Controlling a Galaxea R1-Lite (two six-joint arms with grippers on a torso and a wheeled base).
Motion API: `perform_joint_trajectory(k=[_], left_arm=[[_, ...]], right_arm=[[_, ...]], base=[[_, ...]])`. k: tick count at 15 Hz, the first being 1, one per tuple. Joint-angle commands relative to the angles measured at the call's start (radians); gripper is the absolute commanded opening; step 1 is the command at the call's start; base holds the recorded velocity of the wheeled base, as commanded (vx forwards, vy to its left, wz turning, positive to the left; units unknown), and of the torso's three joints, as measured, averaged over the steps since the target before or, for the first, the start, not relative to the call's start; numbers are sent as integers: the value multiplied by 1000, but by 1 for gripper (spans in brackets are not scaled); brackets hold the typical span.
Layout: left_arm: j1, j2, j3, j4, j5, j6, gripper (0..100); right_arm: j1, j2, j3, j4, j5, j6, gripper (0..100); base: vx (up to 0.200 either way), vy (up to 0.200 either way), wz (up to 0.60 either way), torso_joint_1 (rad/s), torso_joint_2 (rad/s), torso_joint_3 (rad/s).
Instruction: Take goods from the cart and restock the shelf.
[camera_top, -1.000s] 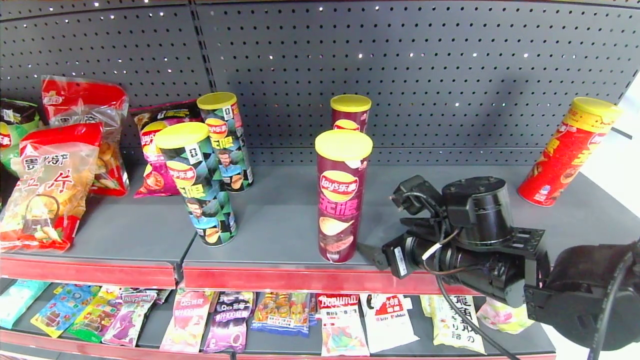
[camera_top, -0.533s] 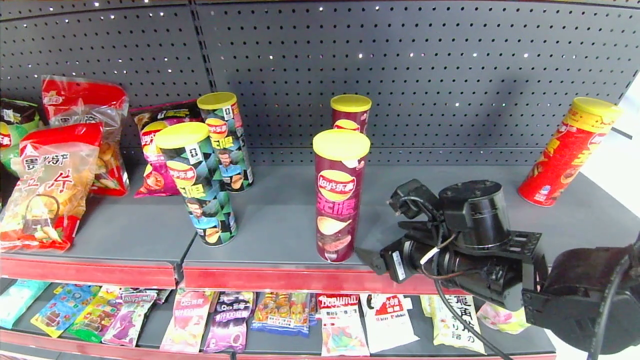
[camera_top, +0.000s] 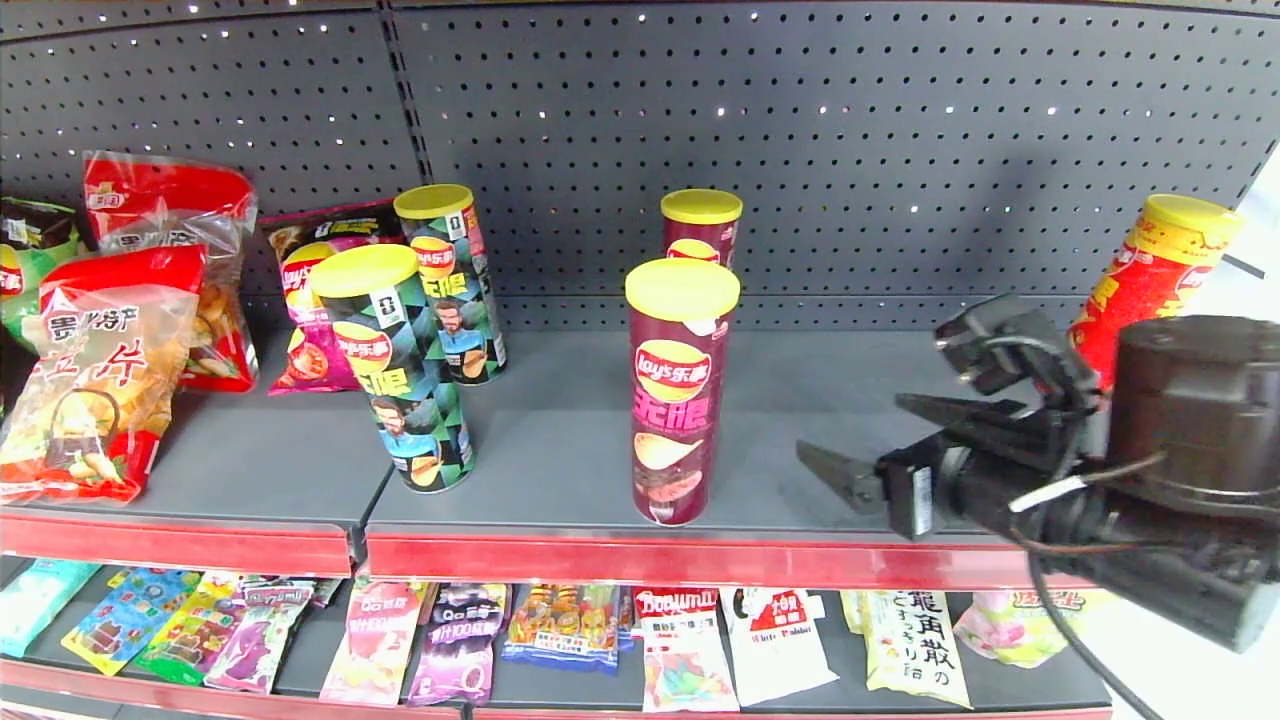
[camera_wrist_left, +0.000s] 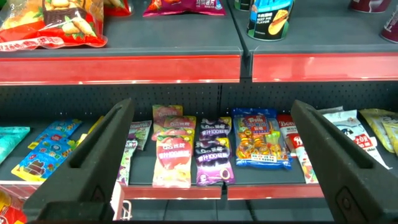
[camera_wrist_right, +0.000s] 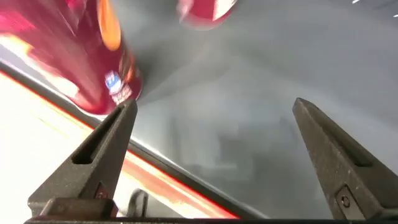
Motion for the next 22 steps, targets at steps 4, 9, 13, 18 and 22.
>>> perform_joint_trajectory(k=[4, 9, 13, 18, 22], left_arm=[[0, 0, 1, 0, -2, 0, 100], [0, 0, -1, 0, -3, 0, 100], [0, 0, 1, 0, -3, -1, 100], [-1, 0, 1, 0, -2, -7, 100], [0, 0, 1, 0, -3, -4, 100]], right_arm=[[-247, -724, 125, 406, -85, -144, 100], [-639, -1190, 94, 1021, -64, -89, 100], [-812, -1265, 260, 1010, -61, -4, 100], [-895, -1371, 538, 633, 364, -110, 100], [-833, -1345, 614, 480, 401, -116, 100]], base=[[0, 0, 0, 0, 0, 0], [0, 0, 0, 0, 0, 0], [0, 0, 0, 0, 0, 0], [0, 0, 0, 0, 0, 0], [0, 0, 0, 0, 0, 0]])
